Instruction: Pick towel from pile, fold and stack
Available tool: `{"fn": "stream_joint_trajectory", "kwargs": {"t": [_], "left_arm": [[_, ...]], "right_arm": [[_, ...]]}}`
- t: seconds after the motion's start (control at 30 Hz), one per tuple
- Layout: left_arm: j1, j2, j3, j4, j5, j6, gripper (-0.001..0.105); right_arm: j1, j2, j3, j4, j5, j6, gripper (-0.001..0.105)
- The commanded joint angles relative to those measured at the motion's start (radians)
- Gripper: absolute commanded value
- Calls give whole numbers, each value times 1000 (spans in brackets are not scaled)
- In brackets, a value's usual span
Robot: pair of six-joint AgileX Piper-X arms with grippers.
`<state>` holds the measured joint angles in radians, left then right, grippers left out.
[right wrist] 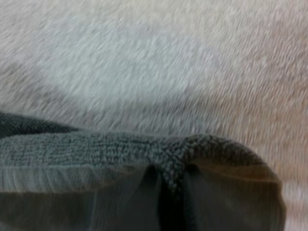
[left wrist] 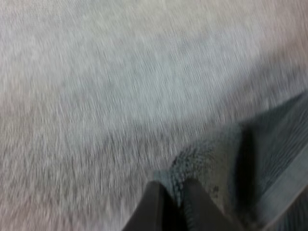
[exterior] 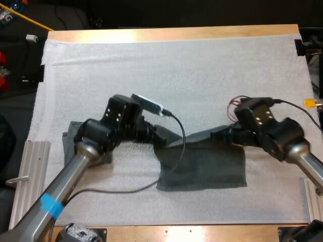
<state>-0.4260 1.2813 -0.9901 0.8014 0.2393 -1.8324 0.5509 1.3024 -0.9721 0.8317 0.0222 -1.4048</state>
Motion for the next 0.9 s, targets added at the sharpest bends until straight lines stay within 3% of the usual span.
{"fn": "stream_joint_trajectory", "kwargs": {"t": [0.0,0.27,0.87], "left_arm": [[19,22,0,-38,39,3,0],[93,164,0,-134,132,-2,0],[104,300,0,-336,98,-4,0]], "right_arm": [[-4,19,1,-39,22,12,0],[-82,137,1,-117,27,63,0],[-229,234,1,-253,-51,55,0]]}}
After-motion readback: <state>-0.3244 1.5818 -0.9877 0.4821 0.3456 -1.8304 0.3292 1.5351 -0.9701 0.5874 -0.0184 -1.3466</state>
